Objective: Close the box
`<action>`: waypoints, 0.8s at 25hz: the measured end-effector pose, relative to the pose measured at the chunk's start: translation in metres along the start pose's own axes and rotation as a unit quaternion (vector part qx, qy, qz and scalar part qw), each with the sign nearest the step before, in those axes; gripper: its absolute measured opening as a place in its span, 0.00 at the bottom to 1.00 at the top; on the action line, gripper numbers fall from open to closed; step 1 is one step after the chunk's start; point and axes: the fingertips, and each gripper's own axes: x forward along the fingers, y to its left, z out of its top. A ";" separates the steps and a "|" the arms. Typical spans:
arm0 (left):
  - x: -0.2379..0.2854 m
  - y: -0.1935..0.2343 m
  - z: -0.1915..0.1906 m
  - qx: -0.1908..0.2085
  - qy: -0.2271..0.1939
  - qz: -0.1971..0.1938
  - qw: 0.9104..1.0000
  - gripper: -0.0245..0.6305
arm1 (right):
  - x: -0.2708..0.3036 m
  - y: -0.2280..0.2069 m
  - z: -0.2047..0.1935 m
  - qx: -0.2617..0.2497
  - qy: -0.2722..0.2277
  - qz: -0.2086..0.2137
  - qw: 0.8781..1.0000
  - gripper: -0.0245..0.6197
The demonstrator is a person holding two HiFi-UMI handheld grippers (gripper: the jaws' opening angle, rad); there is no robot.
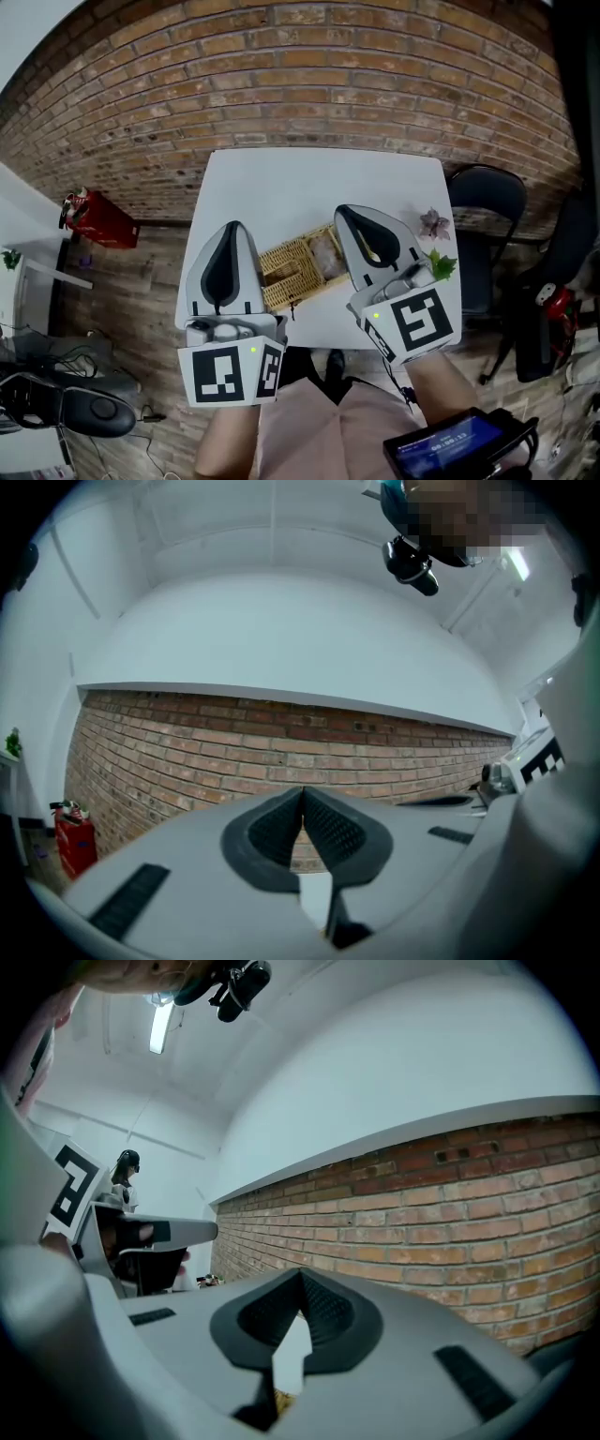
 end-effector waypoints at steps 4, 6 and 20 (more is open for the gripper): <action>0.003 -0.002 -0.003 0.007 0.004 0.000 1.000 0.06 | 0.002 -0.001 -0.001 0.000 -0.002 0.001 1.000 0.04; 0.005 -0.001 -0.005 0.006 0.006 0.001 1.000 0.06 | 0.003 -0.002 -0.002 0.000 -0.001 0.001 1.000 0.04; 0.019 -0.011 -0.020 0.014 0.022 0.000 1.000 0.06 | 0.008 -0.011 -0.016 -0.001 0.012 0.005 1.000 0.04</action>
